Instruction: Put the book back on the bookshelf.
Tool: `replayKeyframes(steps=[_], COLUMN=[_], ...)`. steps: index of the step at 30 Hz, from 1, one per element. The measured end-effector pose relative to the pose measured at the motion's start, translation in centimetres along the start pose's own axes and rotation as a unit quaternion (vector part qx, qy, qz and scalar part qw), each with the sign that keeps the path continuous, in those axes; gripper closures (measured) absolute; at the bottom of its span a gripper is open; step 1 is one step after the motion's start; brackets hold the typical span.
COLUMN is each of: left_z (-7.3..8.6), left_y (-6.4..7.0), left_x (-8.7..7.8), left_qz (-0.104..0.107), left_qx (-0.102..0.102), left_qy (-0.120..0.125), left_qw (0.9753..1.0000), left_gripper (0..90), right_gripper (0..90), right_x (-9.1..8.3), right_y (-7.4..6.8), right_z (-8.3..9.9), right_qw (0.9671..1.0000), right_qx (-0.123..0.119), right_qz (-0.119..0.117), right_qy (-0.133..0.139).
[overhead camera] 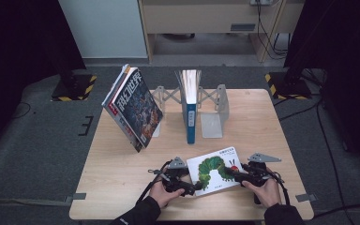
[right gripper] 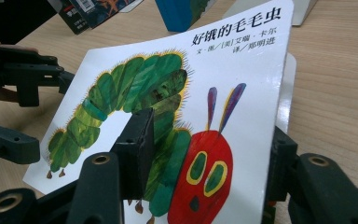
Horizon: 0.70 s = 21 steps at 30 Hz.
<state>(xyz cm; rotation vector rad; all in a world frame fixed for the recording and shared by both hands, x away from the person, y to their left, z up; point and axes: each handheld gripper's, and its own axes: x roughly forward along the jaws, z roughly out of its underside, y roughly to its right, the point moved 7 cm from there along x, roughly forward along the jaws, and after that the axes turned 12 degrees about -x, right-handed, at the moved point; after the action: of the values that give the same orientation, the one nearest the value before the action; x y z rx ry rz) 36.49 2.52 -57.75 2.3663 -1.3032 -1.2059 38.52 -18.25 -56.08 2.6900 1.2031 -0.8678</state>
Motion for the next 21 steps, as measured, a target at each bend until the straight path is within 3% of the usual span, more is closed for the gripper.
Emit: replayKeyframes(steps=[10,14,15,19,21], left_z=[0.0,0.0,-0.1,-0.1,-0.1], left_y=[-0.1,-0.2,-0.2,-0.3,-0.3], left_x=[0.0,-0.1,-0.1,-0.1,-0.1], left_qz=[0.003,-0.005,-0.007,-0.008,-0.008], left_qx=[-0.004,0.002,0.000,0.000,0.000], left_qy=[0.001,0.000,0.002,0.003,0.003], left_qw=[1.0000,1.0000,1.0000,1.0000,1.0000], left_gripper=[10.3,13.1,13.6,15.7,15.9], right_gripper=[47.5,47.1,47.0,44.4,43.4], right_x=[0.3,0.5,0.7,0.7,0.6], right_y=[-0.7,-1.5,-1.6,-1.7,-1.6], right_z=[-0.3,-0.5,-0.5,-0.7,-0.8], right_qw=[0.9998,0.9990,0.9991,0.9990,0.9991], right_qx=[-0.002,0.004,-0.008,-0.004,-0.016], right_qz=[-0.016,-0.043,-0.040,-0.044,-0.039], right_qy=[0.008,0.010,0.010,0.006,0.001])
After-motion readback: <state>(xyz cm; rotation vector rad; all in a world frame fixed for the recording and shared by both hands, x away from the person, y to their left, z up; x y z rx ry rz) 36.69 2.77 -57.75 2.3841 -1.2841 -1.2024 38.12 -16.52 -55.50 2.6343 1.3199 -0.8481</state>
